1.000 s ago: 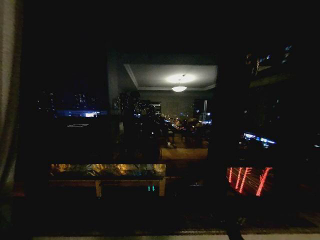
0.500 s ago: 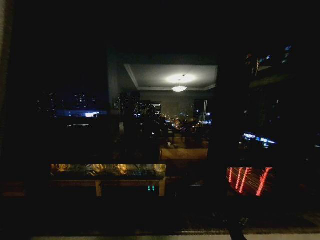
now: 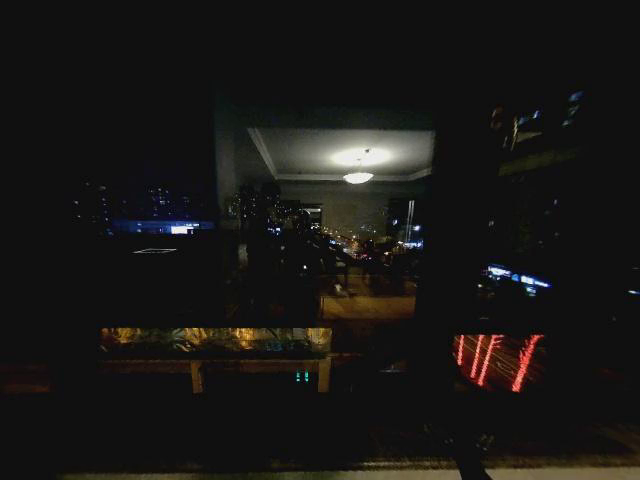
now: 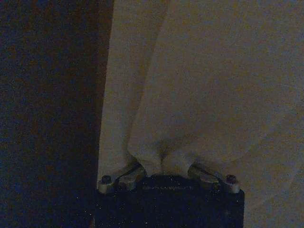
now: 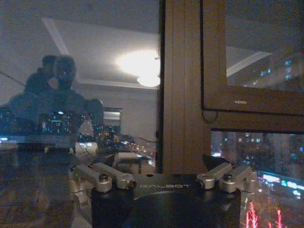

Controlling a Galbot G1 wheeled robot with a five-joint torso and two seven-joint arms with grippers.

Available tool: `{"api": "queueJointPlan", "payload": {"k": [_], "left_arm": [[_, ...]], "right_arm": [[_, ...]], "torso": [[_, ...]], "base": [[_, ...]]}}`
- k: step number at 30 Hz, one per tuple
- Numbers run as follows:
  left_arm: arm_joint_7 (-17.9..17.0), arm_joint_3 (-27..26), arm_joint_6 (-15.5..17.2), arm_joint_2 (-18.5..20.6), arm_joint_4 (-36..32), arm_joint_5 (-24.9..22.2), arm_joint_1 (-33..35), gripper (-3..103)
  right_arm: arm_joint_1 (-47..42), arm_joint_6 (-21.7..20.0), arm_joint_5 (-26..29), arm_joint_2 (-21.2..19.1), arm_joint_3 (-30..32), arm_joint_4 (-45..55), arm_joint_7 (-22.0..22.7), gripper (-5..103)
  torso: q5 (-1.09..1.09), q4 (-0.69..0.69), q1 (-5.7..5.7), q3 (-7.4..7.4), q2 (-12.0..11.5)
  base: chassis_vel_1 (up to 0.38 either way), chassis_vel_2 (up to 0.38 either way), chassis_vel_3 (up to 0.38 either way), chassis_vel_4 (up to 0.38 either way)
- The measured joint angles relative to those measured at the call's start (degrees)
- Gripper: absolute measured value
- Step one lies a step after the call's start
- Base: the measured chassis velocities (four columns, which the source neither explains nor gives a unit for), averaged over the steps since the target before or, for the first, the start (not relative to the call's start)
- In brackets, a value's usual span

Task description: Open the curtains by pulling them apart, changing their state from closed to fully open.

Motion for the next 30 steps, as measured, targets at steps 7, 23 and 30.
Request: {"api": "queueJointPlan", "payload": {"k": [7,23,30], "left_arm": [[-0.41,-1.70,-0.47,1.21,2.66,-0.95,0.40,2],[-2.89,-2.72,-1.23,1.01,3.11,-1.57,0.86,2],[0.01,-2.58,-1.35,-0.23,-4.74,-2.39,5.64,2]], "right_arm": [[0.02,0.78,0.08,0.00,-0.37,0.16,-0.79,100],[0.55,1.33,1.27,0.00,-0.97,-0.59,-1.31,100],[0.70,1.42,2.01,0.00,-0.98,-0.77,-1.44,100]], "torso": [[0.00,-0.01,0.00,0.00,0.00],[-0.01,-0.01,0.00,0.00,0.00],[-0.03,0.01,0.00,0.00,0.00]], "base": [[0.000,0.000,0.000,0.000],[0.000,0.000,0.000,0.000],[0.000,0.000,0.000,0.000]]}}
